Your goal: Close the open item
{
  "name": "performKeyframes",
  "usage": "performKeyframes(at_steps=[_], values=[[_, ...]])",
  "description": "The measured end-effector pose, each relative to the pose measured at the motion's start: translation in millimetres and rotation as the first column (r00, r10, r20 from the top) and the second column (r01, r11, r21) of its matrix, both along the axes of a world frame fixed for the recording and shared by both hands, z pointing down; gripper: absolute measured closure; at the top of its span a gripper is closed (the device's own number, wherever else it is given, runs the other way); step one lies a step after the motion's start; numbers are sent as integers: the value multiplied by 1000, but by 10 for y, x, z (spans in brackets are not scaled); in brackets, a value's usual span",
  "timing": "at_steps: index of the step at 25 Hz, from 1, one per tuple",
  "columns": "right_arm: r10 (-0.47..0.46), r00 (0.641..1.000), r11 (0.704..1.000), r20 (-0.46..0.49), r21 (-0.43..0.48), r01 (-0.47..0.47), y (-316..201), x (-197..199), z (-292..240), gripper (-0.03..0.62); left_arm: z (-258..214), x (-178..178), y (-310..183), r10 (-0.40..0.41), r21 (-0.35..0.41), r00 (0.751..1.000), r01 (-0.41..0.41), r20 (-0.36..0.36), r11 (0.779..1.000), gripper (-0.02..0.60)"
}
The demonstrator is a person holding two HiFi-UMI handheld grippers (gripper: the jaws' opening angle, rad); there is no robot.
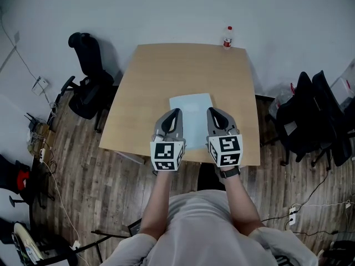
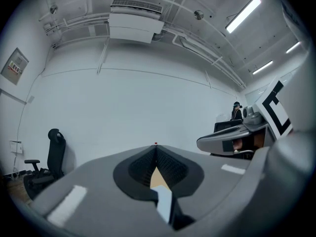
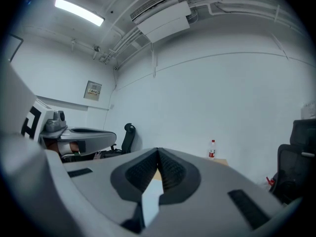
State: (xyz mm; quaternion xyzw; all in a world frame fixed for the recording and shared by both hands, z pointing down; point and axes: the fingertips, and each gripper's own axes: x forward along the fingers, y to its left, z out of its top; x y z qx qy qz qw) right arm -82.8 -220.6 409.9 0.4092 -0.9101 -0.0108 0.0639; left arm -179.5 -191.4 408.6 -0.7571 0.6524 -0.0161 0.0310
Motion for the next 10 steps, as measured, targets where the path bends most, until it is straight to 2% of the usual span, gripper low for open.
performKeyframes(at_steps=[10], values=[[-10,1000,1000,4,9,10,-34,-65,20,582,-12,-68,-51,16,27,999,-15,-32,1000,572]])
